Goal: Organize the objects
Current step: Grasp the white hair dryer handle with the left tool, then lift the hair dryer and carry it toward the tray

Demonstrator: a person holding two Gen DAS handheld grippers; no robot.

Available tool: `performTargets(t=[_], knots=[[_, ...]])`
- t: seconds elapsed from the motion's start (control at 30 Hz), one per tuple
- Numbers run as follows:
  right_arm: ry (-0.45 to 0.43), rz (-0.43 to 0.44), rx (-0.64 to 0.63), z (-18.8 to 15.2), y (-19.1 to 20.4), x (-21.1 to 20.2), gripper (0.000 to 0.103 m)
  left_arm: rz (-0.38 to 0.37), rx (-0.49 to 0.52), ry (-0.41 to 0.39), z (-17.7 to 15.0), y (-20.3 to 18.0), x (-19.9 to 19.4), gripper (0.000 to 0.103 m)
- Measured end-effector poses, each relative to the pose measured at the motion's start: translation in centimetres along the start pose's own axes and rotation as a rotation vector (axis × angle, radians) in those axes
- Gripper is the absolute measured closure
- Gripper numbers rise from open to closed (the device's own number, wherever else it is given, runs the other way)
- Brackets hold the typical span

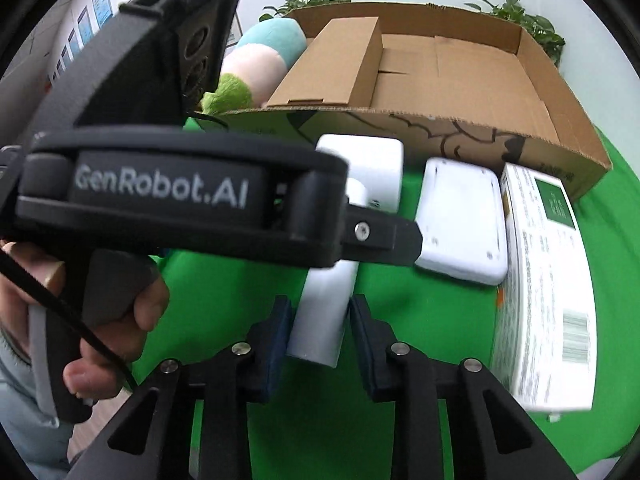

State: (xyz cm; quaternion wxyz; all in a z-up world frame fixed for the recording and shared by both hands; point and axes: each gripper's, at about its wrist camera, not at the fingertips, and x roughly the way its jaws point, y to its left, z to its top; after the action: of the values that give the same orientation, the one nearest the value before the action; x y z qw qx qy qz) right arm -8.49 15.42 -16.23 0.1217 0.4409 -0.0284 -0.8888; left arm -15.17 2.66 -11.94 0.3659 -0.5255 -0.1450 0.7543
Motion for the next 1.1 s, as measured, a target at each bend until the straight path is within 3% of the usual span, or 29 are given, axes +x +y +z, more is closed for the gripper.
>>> performTargets(t=[0.07,0.13,0.17,0.2,0.3,0.37,0.5,1.1], knots=[[0.002,-0.003,-0.013,-0.4,0.1,-0.7,0.075,0.001,-0.008,-0.003,-0.4,-0.3,-0.1,0.033],[0.003,-0.035,-0.023,-0.3,0.1,-0.9,0.064,0.01,-0.021,-0.008,-0.6,-0.4,0.0,0.033],[-0.001,-0.037,-0.019,-0.2,0.0,-0.8,0.053,0.013,-0.028,-0.011,-0.5,-0.4,0.1,0.033],[-0.001,-0.034,-0.012,0.0,-0.1,-0.7,0.052,0.017,-0.031,-0.013,-0.5,-0.5,0.1,0.033],[0.01,-0.017,-0.002,0.6,-0.3,0.0,0.056,0.04,-0.035,-0.007,-0.4,-0.5,0.1,0.043],[0.033,-0.025,-0.007,0.7,0.0,0.7,0.072,0.046,-0.049,-0.006,-0.3,-0.2,0.0,0.049],[0.026,-0.051,-0.013,0.6,0.4,0.5,0.074,0.07,-0.069,-0.009,-0.4,0.4,-0.2,0.068],[-0.024,-0.039,0.015,1.7,0.4,-2.6,0.074,0.101,-0.053,-0.052,-1.0,-1.3,-1.7,0.068]])
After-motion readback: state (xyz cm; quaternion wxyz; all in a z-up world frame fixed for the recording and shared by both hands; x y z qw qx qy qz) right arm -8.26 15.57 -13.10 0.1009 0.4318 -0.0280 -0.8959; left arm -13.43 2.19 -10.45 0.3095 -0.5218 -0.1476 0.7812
